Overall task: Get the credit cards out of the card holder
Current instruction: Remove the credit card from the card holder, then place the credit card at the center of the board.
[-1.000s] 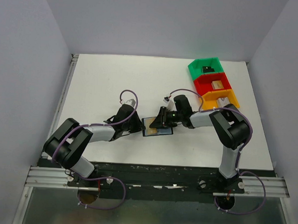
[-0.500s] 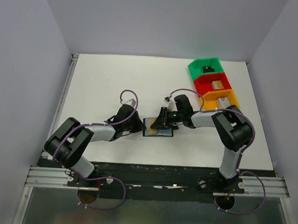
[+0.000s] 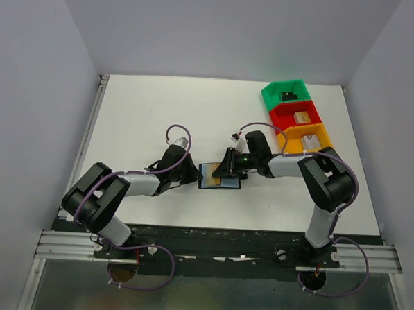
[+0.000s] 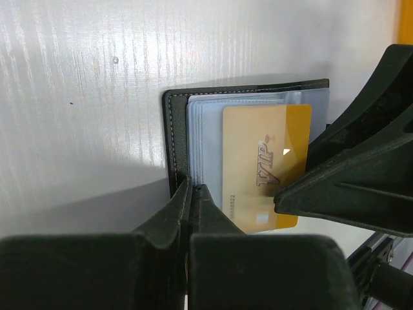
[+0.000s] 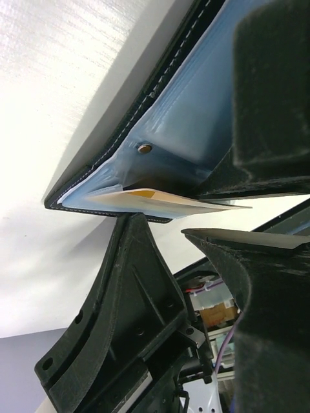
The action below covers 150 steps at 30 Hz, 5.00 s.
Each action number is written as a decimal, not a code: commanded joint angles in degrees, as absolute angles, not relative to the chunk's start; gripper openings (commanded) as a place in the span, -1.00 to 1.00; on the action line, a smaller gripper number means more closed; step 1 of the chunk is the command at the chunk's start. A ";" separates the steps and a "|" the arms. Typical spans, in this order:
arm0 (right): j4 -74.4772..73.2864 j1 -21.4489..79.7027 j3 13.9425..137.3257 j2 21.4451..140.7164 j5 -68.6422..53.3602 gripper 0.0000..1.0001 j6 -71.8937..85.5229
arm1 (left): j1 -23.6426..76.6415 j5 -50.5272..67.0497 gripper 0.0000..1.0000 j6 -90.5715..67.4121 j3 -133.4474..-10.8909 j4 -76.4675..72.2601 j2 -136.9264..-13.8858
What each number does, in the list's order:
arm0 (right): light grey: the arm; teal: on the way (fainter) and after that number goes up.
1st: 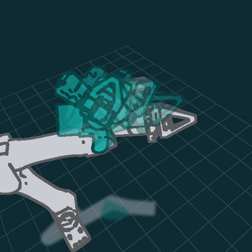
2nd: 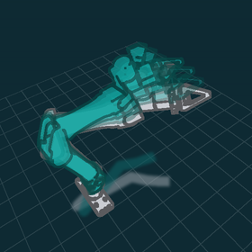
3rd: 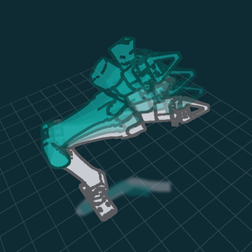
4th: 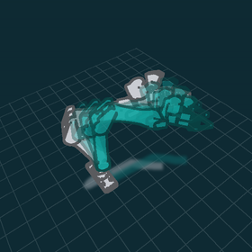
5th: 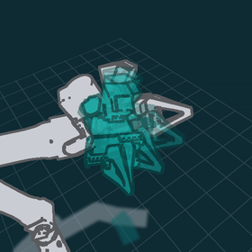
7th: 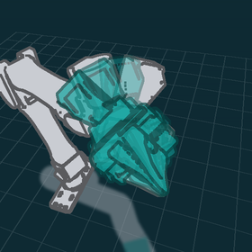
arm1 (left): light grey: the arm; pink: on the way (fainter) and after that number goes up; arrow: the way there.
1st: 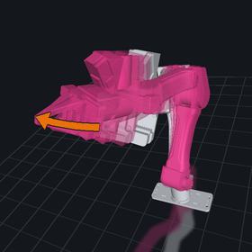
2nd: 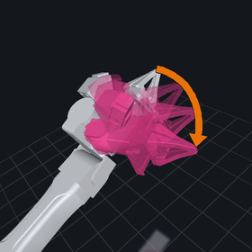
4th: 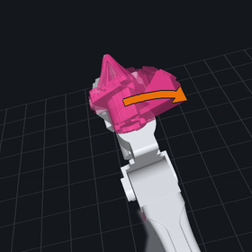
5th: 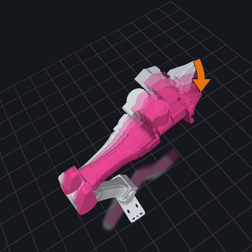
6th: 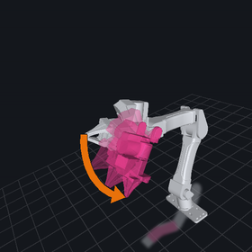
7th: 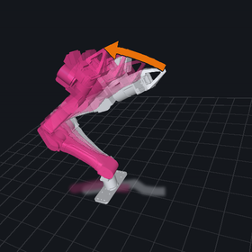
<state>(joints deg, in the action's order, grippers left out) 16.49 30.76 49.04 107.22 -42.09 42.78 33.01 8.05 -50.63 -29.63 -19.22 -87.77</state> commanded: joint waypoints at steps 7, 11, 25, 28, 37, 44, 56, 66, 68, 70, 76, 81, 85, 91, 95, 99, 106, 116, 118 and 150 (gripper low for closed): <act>15.47 29.44 47.73 104.24 -41.92 -0.42 41.66 | 32.78 7.12 -1.00 -50.10 -27.34 -14.15 -90.09; 15.29 29.00 47.20 103.89 -41.31 -0.46 41.75 | 32.78 6.94 -1.00 -50.01 -27.25 -14.06 -89.91; 11.96 27.86 46.41 101.78 -38.41 -0.68 40.43 | 32.61 6.33 -1.00 -48.43 -27.25 -11.26 -87.01; 9.06 27.69 46.76 101.43 -37.71 -0.84 39.03 | 32.69 6.07 -1.00 -47.90 -27.16 -10.20 -86.31; 3.43 27.42 47.02 99.23 -34.37 -0.99 37.18 | 32.61 3.96 -1.00 -46.32 -26.54 -6.77 -82.89; 0.97 27.33 46.58 95.46 -32.61 -0.99 36.30 | 32.61 1.41 -1.00 -45.18 -26.63 -3.17 -78.84; -16.15 28.56 51.58 83.59 -27.95 -0.99 25.33 | 32.52 -0.79 0.53 -41.92 -34.00 5.53 -66.81; -35.93 41.74 63.27 76.82 -24.59 -0.99 5.11 | 31.99 22.13 0.72 -29.19 -36.82 -2.46 -51.70; -37.44 42.19 64.42 75.59 -30.82 -0.99 3.44 | 31.82 28.36 0.74 -26.73 -38.40 -1.94 -48.62; -37.36 42.36 64.51 73.31 -35.48 -0.99 2.38 | 31.73 33.29 0.74 -24.18 -41.12 1.47 -46.33; -44.46 43.94 69.42 71.54 -43.32 -0.99 -2.28 | 31.55 45.94 0.69 -20.30 -41.93 3.08 -42.10; -49.30 46.93 73.21 73.21 -44.74 -0.99 -4.74 | 31.55 53.33 0.50 -22.06 -40.96 0.45 -45.43; -50.71 48.69 75.06 74.44 -44.65 -0.99 -5.27 | 31.55 54.49 0.45 -21.80 -40.61 0.26 -45.71; -51.94 50.27 77.08 75.85 -44.30 -0.99 -5.80 | 31.55 57.47 0.29 -21.36 -41.57 0.35 -47.37; -52.47 50.54 77.61 76.38 -43.86 -0.99 -6.06 | 31.55 59.15 0.18 -22.15 -40.52 -2.02 -47.64; -52.65 50.45 78.05 76.90 -43.68 -0.99 -6.33 | 31.55 60.11 0.16 -22.41 -39.82 -2.20 -47.64; -53.79 50.54 80.24 77.87 -43.51 -0.99 -6.94 | 31.64 61.43 0.03 -22.76 -39.55 -2.29 -48.08; -53.88 50.45 80.33 77.87 -42.89 -0.99 -7.12 | 31.90 62.23 -0.38 -23.03 -39.38 -2.46 -48.60; -53.79 50.54 80.42 77.87 -42.89 -0.99 -7.03 | 31.99 62.40 -0.40 -23.03 -39.38 -2.55 -48.69; -11.18 39.55 53.28 54.05 -22.57 0.18 26.00 | 26.46 33.83 -1.00 -43.93 -25.67 -28.72 -38.49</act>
